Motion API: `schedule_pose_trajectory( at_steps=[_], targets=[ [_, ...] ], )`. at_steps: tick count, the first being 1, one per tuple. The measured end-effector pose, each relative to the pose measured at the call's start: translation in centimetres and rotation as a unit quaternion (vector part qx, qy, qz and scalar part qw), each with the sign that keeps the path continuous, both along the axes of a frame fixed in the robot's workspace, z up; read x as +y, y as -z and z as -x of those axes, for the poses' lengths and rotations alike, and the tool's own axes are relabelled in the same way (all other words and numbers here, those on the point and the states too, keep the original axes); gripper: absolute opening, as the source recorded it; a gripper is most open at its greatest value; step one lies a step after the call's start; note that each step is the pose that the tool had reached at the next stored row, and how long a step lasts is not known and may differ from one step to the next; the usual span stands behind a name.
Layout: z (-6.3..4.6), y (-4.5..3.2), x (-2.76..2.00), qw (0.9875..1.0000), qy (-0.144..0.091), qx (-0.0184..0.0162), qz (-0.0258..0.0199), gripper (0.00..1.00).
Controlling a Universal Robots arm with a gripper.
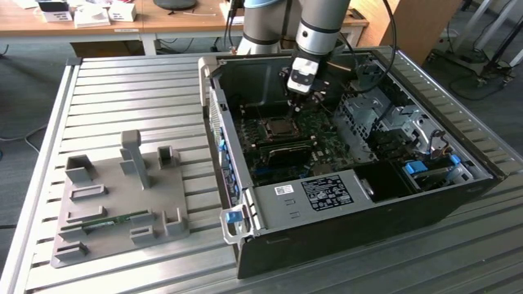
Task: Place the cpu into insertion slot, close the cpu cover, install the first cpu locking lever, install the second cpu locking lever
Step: 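Close the cpu cover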
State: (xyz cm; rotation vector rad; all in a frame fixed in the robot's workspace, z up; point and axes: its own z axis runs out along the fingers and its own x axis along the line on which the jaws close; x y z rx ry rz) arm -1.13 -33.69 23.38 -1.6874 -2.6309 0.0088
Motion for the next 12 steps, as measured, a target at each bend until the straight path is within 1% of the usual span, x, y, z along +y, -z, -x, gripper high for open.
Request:
schedule_pose_trajectory(
  at_steps=[3, 6, 9, 12],
  targets=[
    [0.00, 0.01, 0.00, 0.9996, -0.028, 0.0000, 0.0000, 0.11],
    [0.00, 0.03, 0.00, 0.9985, -0.055, 0.0000, -0.0001, 0.11],
    [0.00, 0.05, 0.00, 0.9966, -0.082, 0.0000, -0.0001, 0.11],
    [0.00, 0.07, 0.00, 0.9940, -0.109, 0.0000, -0.0001, 0.11]
  ],
)
